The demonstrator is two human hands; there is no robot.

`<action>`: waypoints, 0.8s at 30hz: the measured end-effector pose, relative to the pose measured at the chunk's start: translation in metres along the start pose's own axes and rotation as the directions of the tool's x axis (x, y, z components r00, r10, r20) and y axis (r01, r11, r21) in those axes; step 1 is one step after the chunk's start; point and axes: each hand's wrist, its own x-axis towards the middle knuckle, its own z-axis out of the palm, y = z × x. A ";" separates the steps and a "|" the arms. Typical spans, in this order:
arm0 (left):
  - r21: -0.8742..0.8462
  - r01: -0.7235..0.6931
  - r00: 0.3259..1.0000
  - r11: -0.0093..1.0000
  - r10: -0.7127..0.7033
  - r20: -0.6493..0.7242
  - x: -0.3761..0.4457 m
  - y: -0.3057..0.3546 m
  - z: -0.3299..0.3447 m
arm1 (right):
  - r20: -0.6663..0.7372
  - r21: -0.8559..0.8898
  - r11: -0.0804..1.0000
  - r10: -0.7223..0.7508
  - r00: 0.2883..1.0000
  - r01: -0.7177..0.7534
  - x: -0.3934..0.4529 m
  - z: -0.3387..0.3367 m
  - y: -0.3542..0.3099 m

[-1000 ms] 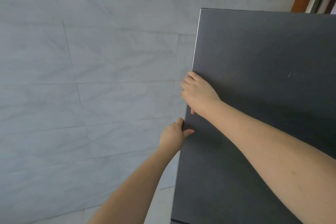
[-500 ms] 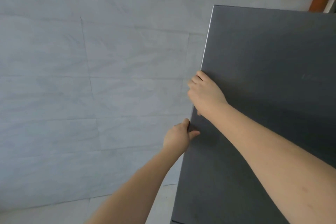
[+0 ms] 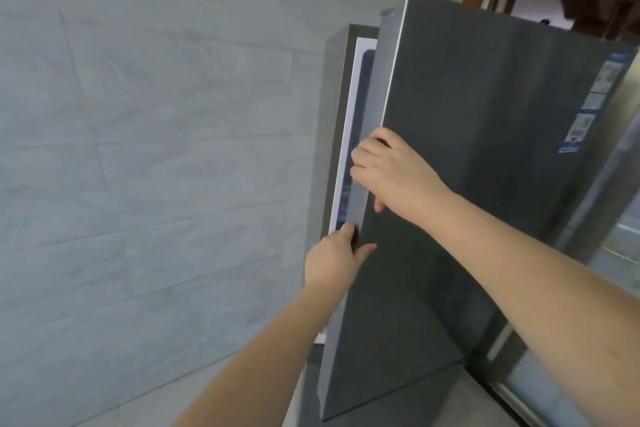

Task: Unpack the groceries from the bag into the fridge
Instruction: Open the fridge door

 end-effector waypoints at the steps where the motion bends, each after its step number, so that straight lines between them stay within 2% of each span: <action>1: 0.010 -0.019 1.000 1.000 0.019 -0.001 -0.008 0.005 0.000 | 0.008 0.001 1.000 0.003 1.000 -0.003 -0.010 -0.006 -0.001; 11: 0.080 -0.244 0.970 0.967 0.241 0.040 -0.074 0.055 0.009 | 0.031 0.048 0.993 0.105 0.994 -0.106 -0.106 -0.048 -0.007; 14: 0.125 -0.389 0.921 0.913 0.387 0.046 -0.084 0.049 0.013 | 0.075 0.095 0.985 0.136 0.988 -0.143 -0.130 -0.061 -0.013; 16: 0.166 -0.491 0.863 0.855 0.503 -0.036 -0.084 0.037 0.017 | 0.083 0.137 0.973 0.177 0.981 -0.187 -0.148 -0.069 -0.018; 19: 0.234 -0.540 0.815 0.809 0.572 -0.093 -0.075 0.020 0.026 | 0.070 0.145 0.941 0.299 0.952 -0.306 -0.174 -0.079 -0.027; 21: 0.254 -0.523 0.836 0.814 0.548 -0.035 -0.068 0.015 0.036 | 0.079 0.143 0.919 0.359 0.930 -0.367 -0.187 -0.083 -0.035; 24: 0.196 -0.496 0.868 0.846 0.475 0.147 -0.069 0.022 0.051 | 0.065 0.209 0.881 0.421 0.905 -0.425 -0.199 -0.080 -0.051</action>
